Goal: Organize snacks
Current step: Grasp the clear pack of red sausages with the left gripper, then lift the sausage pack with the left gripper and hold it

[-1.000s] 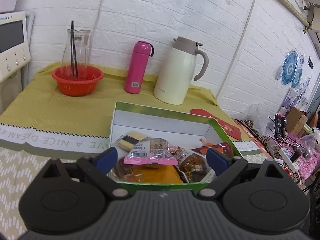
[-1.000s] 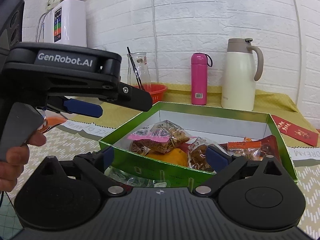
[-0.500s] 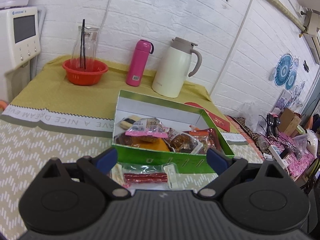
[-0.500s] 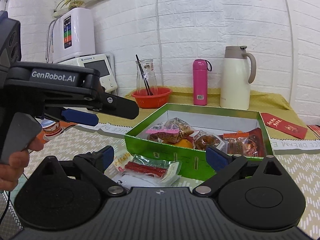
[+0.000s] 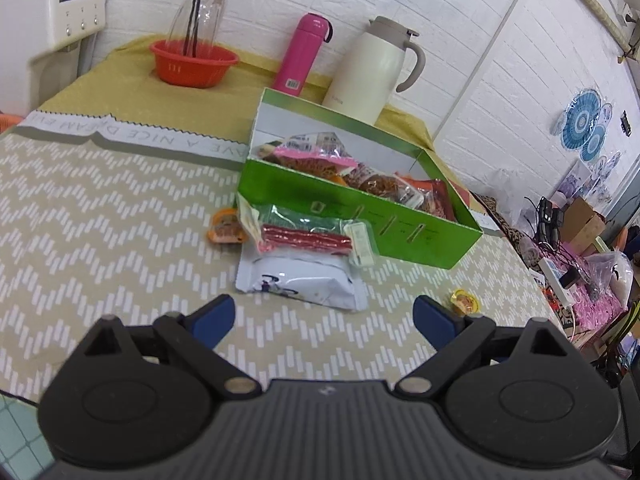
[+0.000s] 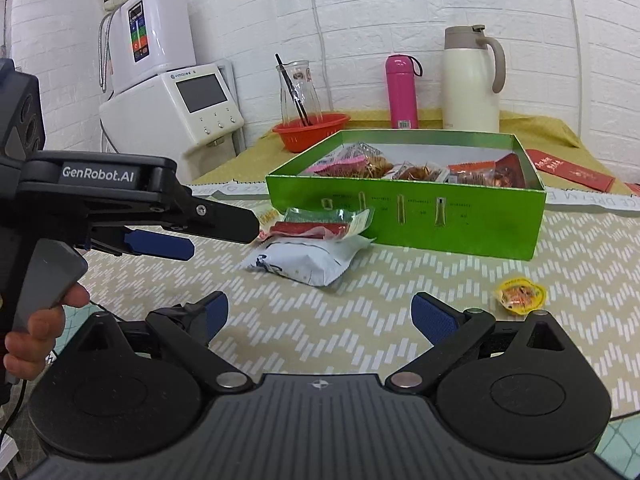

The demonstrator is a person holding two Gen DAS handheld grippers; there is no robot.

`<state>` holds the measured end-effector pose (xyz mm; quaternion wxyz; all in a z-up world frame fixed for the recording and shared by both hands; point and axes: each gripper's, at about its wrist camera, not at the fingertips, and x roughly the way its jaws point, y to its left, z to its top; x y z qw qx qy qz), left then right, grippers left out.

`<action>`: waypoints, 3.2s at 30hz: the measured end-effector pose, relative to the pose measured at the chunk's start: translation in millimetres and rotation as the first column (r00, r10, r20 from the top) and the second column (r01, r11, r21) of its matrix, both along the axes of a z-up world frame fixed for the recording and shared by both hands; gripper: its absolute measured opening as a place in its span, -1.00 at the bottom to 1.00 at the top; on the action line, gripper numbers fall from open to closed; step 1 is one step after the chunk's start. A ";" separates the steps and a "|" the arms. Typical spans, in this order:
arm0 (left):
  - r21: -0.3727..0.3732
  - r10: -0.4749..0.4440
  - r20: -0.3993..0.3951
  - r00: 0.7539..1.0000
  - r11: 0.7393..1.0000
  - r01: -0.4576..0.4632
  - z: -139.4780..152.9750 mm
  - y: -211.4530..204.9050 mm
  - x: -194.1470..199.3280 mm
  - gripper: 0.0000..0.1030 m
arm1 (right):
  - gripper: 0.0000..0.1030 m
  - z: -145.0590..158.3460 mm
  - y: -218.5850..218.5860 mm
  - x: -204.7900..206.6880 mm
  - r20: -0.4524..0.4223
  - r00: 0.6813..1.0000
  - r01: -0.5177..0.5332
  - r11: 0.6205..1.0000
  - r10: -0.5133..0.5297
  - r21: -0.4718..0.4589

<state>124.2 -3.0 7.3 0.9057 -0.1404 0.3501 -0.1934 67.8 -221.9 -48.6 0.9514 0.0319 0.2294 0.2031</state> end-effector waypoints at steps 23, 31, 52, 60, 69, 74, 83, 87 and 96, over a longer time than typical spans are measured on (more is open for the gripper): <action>-0.062 0.031 0.027 0.999 0.998 -0.029 -3.6 16.0 59.6 0.68 | 0.93 14.0 -1.8 61.8 0.005 0.991 0.133 0.988 -0.133 0.079; -0.025 0.010 -0.005 1.000 1.000 -0.010 -17.7 11.4 78.8 -0.04 | 0.35 4.8 0.7 80.7 -0.040 0.992 0.125 0.988 -0.122 0.088; -0.029 -0.103 -0.007 0.995 0.994 0.103 -16.7 -3.0 -20.7 -0.68 | -0.60 -2.3 5.6 21.1 -0.036 0.999 0.038 0.998 -0.039 -0.051; 0.006 -0.147 0.021 0.989 0.989 0.147 -22.4 1.7 -66.1 0.25 | 0.03 -10.5 -16.7 -9.8 -0.005 0.998 0.070 0.993 -0.070 -0.092; 0.040 -0.264 0.073 0.962 0.964 0.262 -2.5 -13.6 -53.1 0.34 | 0.25 -16.2 -55.6 -20.6 -0.025 0.978 0.206 0.978 -0.207 -0.038; 0.117 -0.409 0.062 0.911 0.909 0.400 -11.3 -48.0 -28.5 0.42 | 0.33 -15.0 -66.7 -27.5 -0.013 0.973 0.229 0.973 -0.230 -0.034; 0.131 -0.370 -0.005 0.929 0.921 0.368 -32.4 -50.4 -36.3 0.42 | 0.52 -17.1 -77.5 -23.6 -0.017 0.968 0.250 0.968 -0.250 -0.015; 0.127 -0.373 -0.015 0.928 0.920 0.372 -29.2 -58.6 -43.1 0.42 | 0.53 -19.7 -74.4 -21.6 -0.026 0.971 0.236 0.972 -0.236 -0.009; 0.147 -0.184 -0.009 0.983 0.972 0.183 -32.0 -60.6 -28.8 0.43 | 0.60 -17.8 -73.2 -20.2 -0.026 0.971 0.236 0.972 -0.236 -0.012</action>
